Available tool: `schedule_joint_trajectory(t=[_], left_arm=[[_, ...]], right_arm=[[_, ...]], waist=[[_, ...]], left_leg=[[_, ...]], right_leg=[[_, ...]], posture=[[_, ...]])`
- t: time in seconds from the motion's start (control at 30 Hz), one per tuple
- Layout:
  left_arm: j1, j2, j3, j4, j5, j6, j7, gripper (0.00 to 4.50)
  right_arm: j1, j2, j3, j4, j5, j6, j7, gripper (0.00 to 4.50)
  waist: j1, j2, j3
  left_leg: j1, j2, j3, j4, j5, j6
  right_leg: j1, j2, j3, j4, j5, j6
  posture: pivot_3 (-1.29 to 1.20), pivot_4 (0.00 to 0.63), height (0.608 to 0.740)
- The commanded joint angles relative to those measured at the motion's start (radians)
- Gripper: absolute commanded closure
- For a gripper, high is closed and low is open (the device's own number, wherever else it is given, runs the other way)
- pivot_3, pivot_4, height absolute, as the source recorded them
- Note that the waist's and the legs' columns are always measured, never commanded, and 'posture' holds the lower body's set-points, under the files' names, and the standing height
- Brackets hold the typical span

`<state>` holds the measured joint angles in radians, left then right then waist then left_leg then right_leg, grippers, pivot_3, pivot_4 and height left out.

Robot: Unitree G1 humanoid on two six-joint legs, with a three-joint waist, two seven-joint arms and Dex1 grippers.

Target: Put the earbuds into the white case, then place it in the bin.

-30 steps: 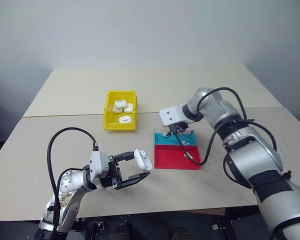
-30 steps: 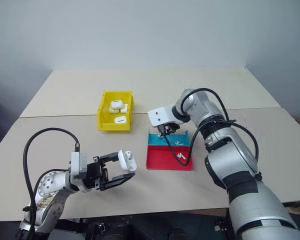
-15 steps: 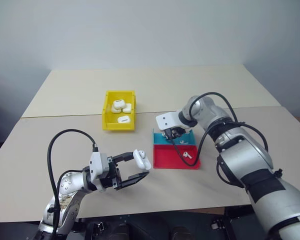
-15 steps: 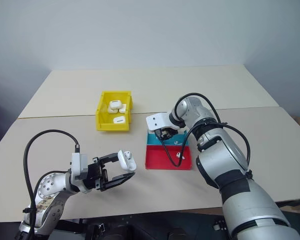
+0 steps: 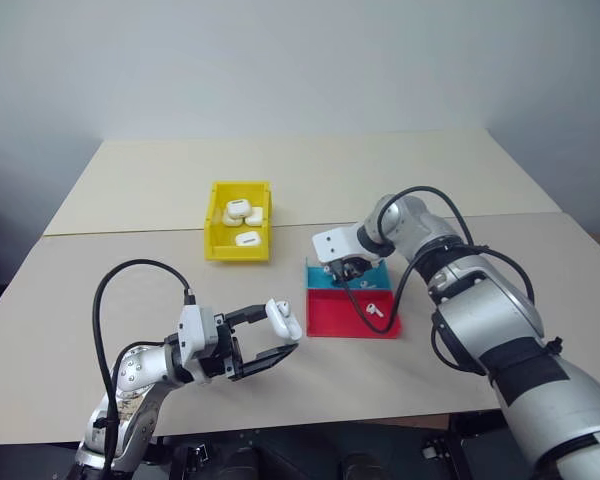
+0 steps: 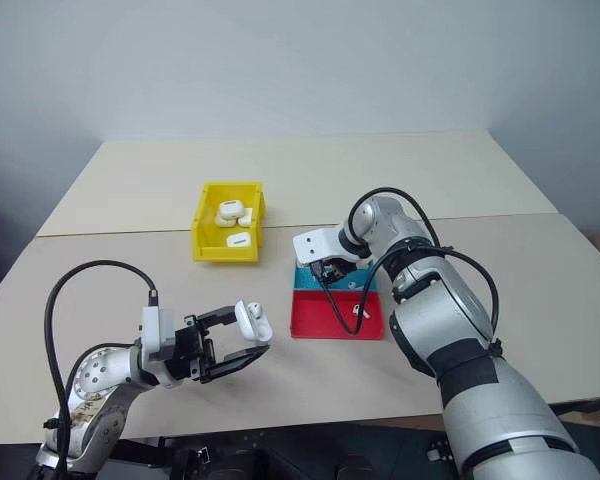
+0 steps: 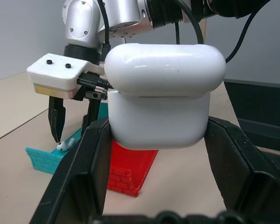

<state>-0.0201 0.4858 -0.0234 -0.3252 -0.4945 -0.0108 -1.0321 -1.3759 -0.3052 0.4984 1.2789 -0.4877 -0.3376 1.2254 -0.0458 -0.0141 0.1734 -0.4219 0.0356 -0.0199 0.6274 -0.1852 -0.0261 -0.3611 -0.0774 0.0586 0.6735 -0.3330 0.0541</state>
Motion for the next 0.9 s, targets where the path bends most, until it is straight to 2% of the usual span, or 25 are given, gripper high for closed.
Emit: schedule_joint_trajectory(t=[0.03,0.2,0.3,0.7,0.9], left_arm=[[0.004,0.009,0.001,-0.035,0.001,-0.011,0.003,1.78],[0.001,0.006,-0.003,-0.029,0.005,-0.014,0.003,1.78],[0.002,0.003,-0.004,-0.028,0.007,-0.016,0.005,1.78],[0.005,0.000,-0.006,-0.022,0.015,-0.017,0.002,1.78],[0.008,-0.005,-0.009,-0.019,0.017,-0.016,0.006,1.78]], right_arm=[[-0.035,-0.016,-0.019,-0.003,0.015,-0.026,0.037,2.06],[-0.040,-0.011,-0.019,-0.002,0.005,-0.009,0.008,2.06],[-0.055,0.005,-0.031,0.008,0.011,0.065,-0.020,2.06],[-0.102,0.047,-0.158,0.012,0.124,0.422,0.059,2.06],[-0.084,0.073,-0.193,-0.027,0.158,0.611,0.010,2.06]], waist=[[0.000,0.000,0.000],[-0.001,0.000,0.000],[-0.001,0.000,0.000],[0.000,0.000,0.000],[-0.001,0.000,0.000]], left_leg=[[0.000,0.000,0.000,0.000,0.000,0.000],[0.000,0.000,0.000,0.000,0.000,0.000],[0.000,0.000,0.000,0.000,0.000,0.000],[0.000,0.000,0.000,0.000,0.000,-0.001],[0.000,0.000,0.000,0.000,0.000,-0.001]], right_leg=[[0.000,0.000,0.000,0.000,0.000,0.000],[0.000,0.000,0.000,0.000,0.000,0.000],[0.000,0.000,0.000,0.000,0.000,0.000],[-0.001,0.000,0.000,0.001,0.000,0.000],[-0.001,0.000,0.000,0.001,0.000,0.000]], posture=[[0.00,0.150,0.740],[0.00,0.150,0.740],[0.00,0.150,0.740],[0.00,0.150,0.740],[0.00,0.150,0.740]])
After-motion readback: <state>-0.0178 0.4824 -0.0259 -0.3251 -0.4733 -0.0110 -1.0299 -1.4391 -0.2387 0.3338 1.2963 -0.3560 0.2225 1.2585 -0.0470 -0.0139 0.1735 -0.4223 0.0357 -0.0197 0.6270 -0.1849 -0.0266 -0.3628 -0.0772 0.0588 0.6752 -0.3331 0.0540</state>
